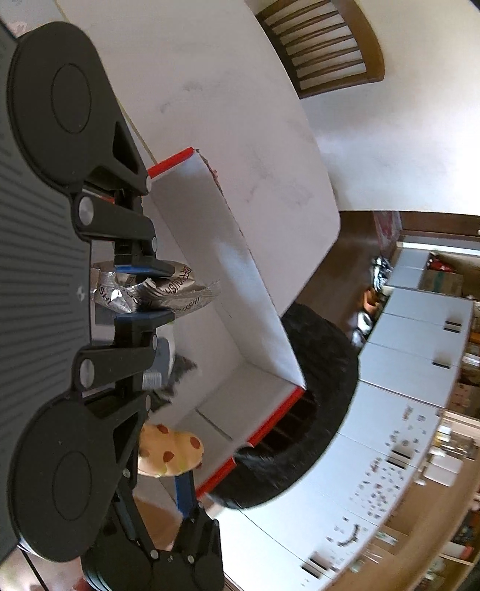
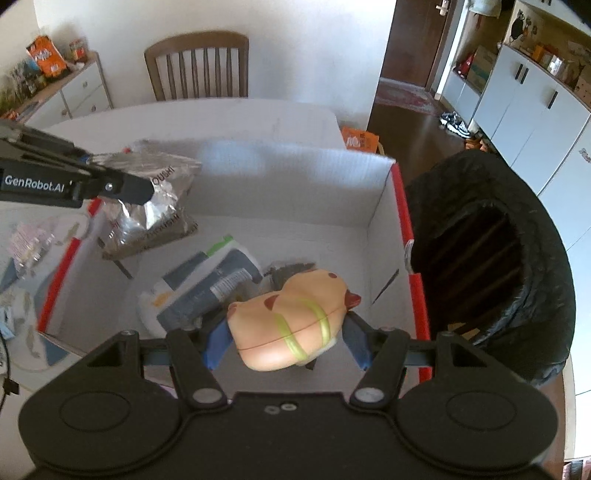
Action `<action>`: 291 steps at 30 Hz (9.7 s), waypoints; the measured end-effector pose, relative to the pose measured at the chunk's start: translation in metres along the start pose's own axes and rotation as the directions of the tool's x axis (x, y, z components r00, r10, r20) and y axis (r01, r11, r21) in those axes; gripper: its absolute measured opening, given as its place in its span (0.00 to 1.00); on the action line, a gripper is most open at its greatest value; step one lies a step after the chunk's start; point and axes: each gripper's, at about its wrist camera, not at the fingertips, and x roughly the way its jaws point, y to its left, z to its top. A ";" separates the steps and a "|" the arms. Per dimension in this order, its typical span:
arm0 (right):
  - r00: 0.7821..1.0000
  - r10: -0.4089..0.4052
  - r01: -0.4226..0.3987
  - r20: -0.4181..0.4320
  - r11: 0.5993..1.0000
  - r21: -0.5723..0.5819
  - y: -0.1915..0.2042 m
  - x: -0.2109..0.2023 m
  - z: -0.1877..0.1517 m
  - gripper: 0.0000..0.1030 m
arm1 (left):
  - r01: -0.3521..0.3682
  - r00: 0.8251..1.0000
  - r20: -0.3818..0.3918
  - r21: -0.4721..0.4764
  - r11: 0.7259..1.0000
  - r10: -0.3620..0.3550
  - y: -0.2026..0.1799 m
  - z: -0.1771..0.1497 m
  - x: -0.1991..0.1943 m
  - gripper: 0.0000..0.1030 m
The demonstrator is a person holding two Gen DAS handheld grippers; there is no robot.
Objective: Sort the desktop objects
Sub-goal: 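Carry the foil bag and peach toy over the red box with both grippers, then lower and release the foil bag and peach toy into the red box, then move both grippers back over the remaining snacks on the table, then grasp the pink-white bag with the left gripper while the right grasps the white milk carton, then carry the pink-white bag and milk carton over the red box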
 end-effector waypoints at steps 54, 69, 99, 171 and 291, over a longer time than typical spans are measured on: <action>0.999 0.033 -0.035 0.031 0.998 0.045 -0.015 -0.016 -0.008 0.71 | 0.024 1.000 -0.008 0.006 1.000 -0.024 -0.013 -0.001 -0.014 0.63; 0.989 0.094 -0.102 0.114 0.992 0.068 0.016 -0.063 -0.016 0.71 | 0.127 0.991 0.048 0.009 0.992 -0.127 -0.012 -0.025 -0.065 0.70; 0.969 0.158 -0.155 0.189 0.987 -0.028 0.157 -0.108 -0.050 0.75 | 0.139 0.981 0.140 -0.012 0.990 -0.136 0.068 -0.102 -0.167 1.00; 0.989 -0.009 0.053 -0.150 0.956 0.289 0.376 0.025 -0.035 0.69 | -0.082 0.996 0.027 -0.068 0.994 0.084 0.218 -0.167 -0.073 1.00; 0.994 -0.043 0.013 0.103 0.961 0.278 0.052 -0.078 -0.033 0.27 | 0.071 0.996 0.052 0.045 0.996 -0.073 -0.011 -0.086 -0.098 0.65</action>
